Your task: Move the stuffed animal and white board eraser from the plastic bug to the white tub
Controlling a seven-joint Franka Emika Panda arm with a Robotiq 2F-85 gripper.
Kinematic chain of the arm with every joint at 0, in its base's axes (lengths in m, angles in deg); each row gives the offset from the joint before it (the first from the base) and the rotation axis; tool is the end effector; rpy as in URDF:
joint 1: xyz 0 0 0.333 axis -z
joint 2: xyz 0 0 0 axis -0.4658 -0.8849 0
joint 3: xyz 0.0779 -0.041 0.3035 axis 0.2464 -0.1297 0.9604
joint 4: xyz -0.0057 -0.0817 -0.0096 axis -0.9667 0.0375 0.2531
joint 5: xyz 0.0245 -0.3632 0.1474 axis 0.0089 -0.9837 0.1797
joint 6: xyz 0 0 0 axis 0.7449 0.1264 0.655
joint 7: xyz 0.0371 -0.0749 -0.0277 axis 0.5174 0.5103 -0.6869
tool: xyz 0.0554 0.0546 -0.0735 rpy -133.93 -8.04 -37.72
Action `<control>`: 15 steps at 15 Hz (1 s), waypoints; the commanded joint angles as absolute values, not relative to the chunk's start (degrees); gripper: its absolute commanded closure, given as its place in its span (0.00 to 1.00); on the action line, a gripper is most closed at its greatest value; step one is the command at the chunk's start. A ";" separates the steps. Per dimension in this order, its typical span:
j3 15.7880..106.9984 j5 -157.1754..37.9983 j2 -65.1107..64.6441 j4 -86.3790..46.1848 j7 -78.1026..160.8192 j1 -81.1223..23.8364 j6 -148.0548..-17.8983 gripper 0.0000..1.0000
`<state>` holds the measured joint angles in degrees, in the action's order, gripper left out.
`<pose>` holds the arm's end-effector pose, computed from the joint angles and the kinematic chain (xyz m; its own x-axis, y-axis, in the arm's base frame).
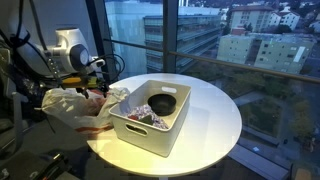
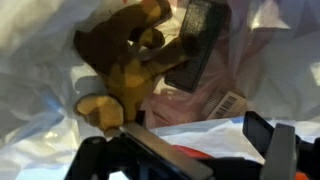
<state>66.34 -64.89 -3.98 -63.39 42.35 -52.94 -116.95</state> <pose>0.4687 0.2410 0.1989 0.8567 0.4667 0.2196 0.4719 -0.8811 0.0313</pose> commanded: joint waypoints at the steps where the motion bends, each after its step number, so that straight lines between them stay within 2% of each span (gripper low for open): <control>1: 61.68 -69.08 -9.89 -58.58 50.16 -55.82 -114.43 0.00; 9: 56.04 -69.97 -16.87 -55.50 56.46 -58.91 -116.23 0.00; 12: 54.82 -69.83 -20.58 -53.74 57.08 -60.56 -121.51 0.00; 15: 48.73 -67.75 -24.15 -52.75 58.30 -67.08 -129.87 0.00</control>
